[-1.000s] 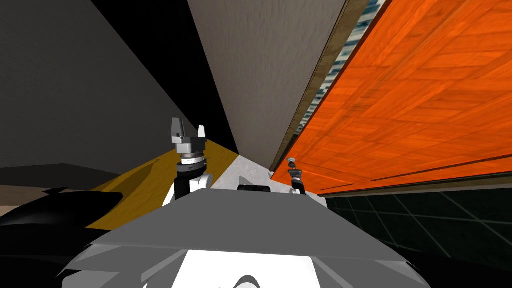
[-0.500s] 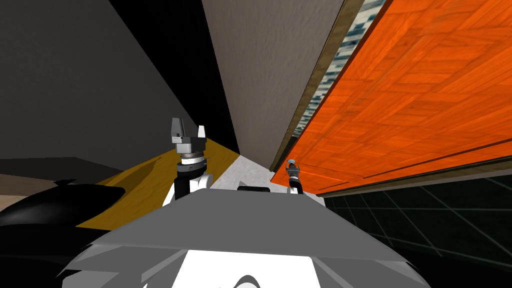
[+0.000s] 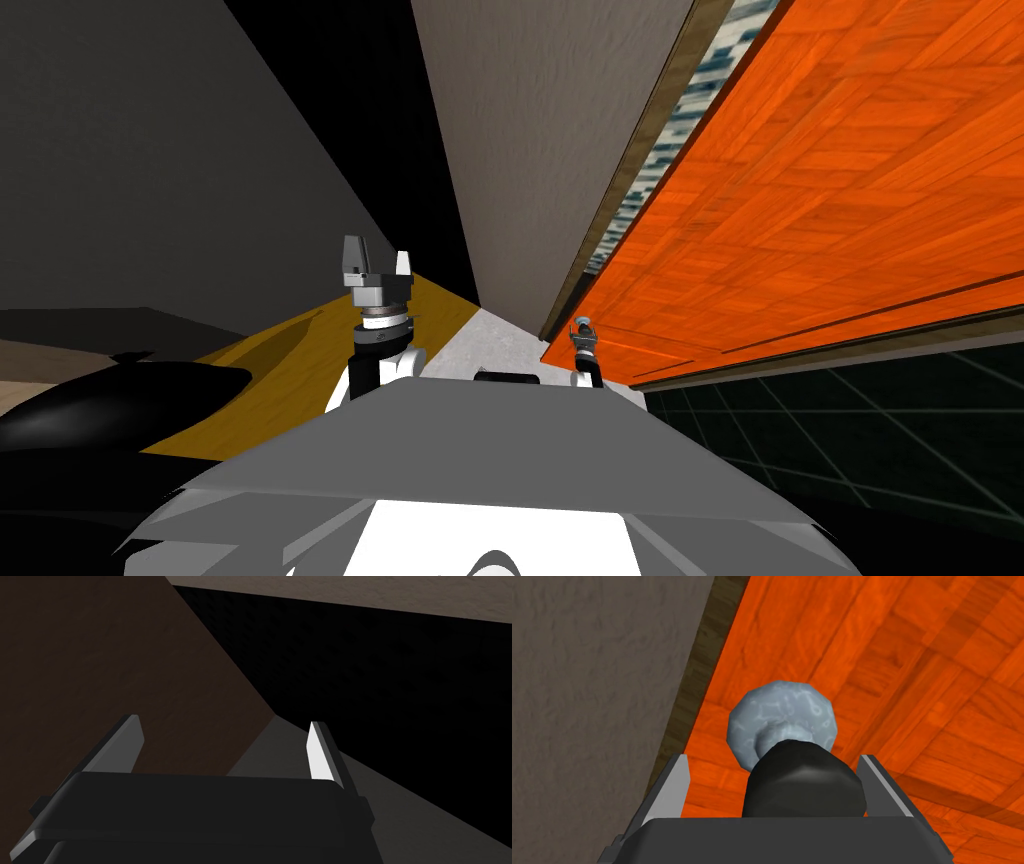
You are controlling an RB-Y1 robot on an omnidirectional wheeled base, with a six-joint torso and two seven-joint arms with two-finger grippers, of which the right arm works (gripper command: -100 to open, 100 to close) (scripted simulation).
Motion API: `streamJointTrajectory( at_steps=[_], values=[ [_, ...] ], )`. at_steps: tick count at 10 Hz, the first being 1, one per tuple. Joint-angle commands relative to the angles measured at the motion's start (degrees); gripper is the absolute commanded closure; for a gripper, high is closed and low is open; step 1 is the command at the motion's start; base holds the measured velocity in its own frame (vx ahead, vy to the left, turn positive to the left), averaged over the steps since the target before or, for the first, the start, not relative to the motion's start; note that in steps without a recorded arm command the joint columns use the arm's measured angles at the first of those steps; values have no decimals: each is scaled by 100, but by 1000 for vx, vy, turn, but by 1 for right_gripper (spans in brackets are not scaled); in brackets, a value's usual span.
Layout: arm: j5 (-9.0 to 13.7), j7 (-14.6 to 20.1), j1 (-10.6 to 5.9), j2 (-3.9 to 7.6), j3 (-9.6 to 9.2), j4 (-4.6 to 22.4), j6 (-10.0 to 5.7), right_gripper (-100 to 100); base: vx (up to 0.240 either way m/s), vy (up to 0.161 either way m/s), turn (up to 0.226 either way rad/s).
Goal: Pull the door open
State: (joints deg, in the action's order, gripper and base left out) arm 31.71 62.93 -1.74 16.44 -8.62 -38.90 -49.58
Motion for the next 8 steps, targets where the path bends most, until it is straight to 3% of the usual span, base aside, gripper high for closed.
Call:
streamJointTrajectory(
  at_steps=[1, 8],
  values=[
    [116, 241, 52, -65, -45, -147, 81, -100, -125, -15, 14],
    [530, 1111, 57, -255, -196, -473, 222, -100, -98, -15, 6]
  ],
)
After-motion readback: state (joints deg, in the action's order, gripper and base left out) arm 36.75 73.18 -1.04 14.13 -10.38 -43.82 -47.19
